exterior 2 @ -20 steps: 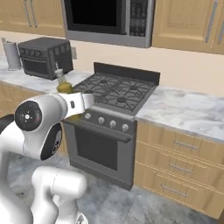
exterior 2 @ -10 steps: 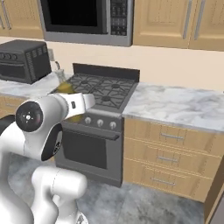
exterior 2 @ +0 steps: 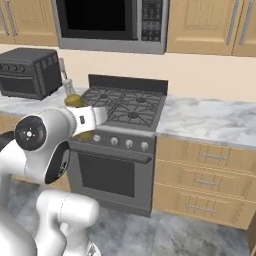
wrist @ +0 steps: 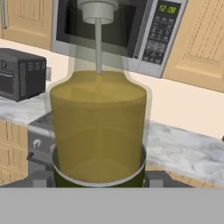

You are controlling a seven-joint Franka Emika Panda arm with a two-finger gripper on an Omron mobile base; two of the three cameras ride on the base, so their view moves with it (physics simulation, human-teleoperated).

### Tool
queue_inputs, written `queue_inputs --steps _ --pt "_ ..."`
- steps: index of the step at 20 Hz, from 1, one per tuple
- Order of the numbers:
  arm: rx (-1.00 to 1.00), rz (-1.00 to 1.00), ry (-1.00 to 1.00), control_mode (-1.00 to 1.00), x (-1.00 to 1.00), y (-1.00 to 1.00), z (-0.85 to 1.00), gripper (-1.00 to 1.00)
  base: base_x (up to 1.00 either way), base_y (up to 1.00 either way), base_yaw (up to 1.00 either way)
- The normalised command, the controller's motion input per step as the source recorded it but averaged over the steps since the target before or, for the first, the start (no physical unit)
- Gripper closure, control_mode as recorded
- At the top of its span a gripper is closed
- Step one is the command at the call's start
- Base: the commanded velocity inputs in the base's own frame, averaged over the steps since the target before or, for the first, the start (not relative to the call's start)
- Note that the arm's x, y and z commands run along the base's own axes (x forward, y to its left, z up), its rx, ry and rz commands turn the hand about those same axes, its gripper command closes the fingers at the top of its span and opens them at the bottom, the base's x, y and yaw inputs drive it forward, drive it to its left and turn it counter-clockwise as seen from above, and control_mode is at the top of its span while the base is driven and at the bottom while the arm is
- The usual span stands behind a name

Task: Take 2 condiments from the cabinet and move them on the counter near the stove.Make sure the condiments are lined up with each other, next to each other.

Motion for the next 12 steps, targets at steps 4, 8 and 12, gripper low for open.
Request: queue_inputs --steps 4,8,12 --pt "0.00 0.00 0.00 1.00 0.00 0.00 0.00 1.00 0.50 0.00 -0.14" --pt "0.00 0.00 0.00 1.00 0.00 0.00 0.00 1.00 0.61 0.04 -0.14" --pt "0.00 0.00 0.00 1.00 0.00 0.00 0.00 1.00 0.61 0.17 -0.14"
